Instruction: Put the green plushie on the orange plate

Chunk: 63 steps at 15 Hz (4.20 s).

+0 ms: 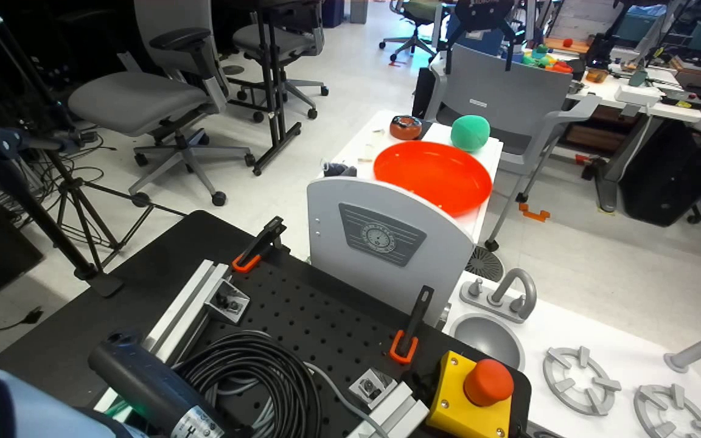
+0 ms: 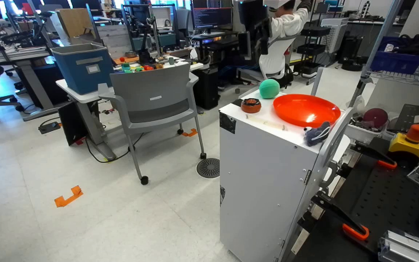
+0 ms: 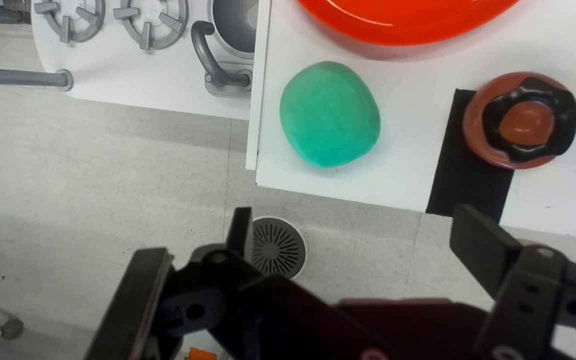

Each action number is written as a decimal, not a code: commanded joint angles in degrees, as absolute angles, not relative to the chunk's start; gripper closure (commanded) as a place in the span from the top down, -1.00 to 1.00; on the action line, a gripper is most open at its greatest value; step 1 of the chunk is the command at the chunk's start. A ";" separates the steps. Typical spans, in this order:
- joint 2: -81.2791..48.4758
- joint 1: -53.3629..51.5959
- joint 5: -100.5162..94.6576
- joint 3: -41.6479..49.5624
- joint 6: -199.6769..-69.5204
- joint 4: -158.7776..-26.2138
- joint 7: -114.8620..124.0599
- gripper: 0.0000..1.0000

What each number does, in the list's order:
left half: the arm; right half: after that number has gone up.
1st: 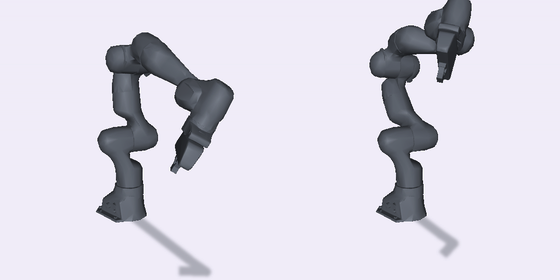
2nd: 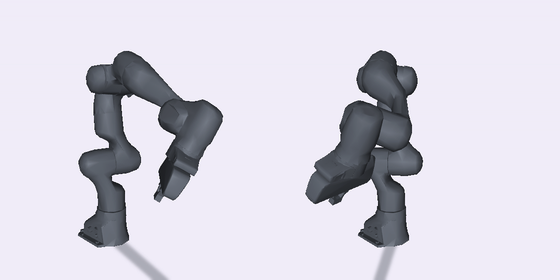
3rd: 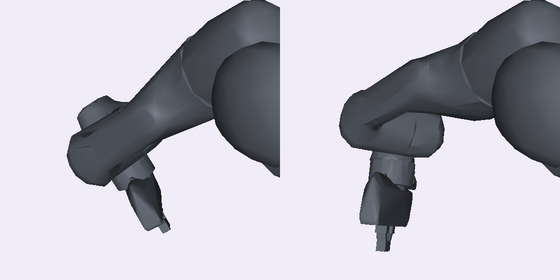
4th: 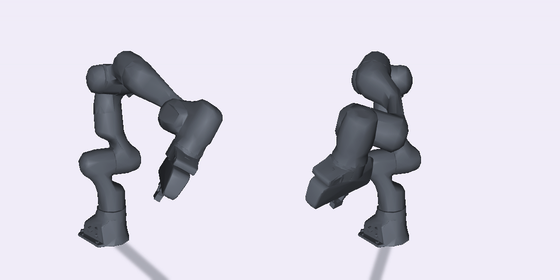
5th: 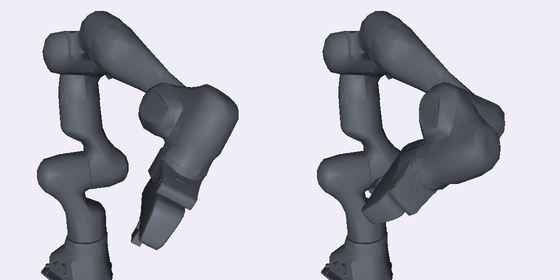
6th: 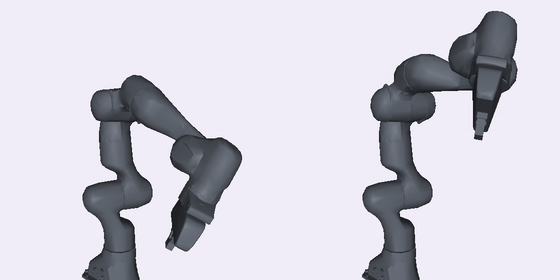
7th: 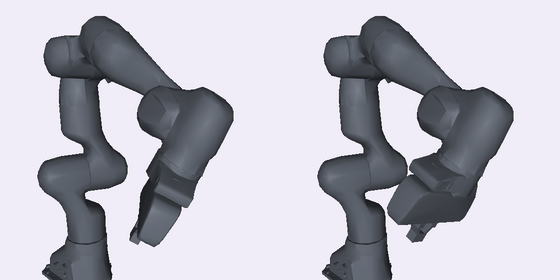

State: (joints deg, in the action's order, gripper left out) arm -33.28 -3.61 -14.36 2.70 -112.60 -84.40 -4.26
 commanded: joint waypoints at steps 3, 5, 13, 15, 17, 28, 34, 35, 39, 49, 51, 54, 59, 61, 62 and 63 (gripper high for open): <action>-31.48 -2.40 -13.94 1.87 -116.52 -86.87 -4.90 1.00; -31.18 -1.63 -12.42 1.60 -117.51 -87.16 -4.82 1.00; -31.76 -0.12 -7.77 1.05 -117.34 -86.74 -4.92 1.00; -31.72 0.12 -6.28 1.03 -117.45 -87.03 -4.88 1.00; -31.64 0.27 -5.16 1.19 -117.49 -87.30 -4.29 1.00; -31.64 1.06 -4.07 1.64 -118.17 -89.91 -3.84 1.00; -31.45 1.46 -3.69 1.60 -118.54 -91.37 -4.09 1.00; -31.31 1.75 -3.43 1.51 -118.64 -91.62 -4.48 1.00; -30.72 3.07 -2.07 1.40 -119.98 -92.86 -5.01 1.00; -31.20 3.68 -2.19 1.61 -120.61 -94.62 -5.26 1.00; -31.25 3.56 -2.31 1.63 -120.57 -94.79 -5.08 1.00; -31.32 3.40 -2.41 1.68 -120.49 -94.89 -4.70 1.00; -31.31 3.40 -2.35 1.74 -120.49 -94.85 -4.39 1.00; -31.31 3.38 -2.37 1.76 -120.47 -94.80 -4.33 1.00; -31.30 3.40 -2.35 1.75 -120.48 -94.80 -4.38 1.00; -31.29 3.43 -2.31 1.74 -120.49 -94.80 -4.40 1.00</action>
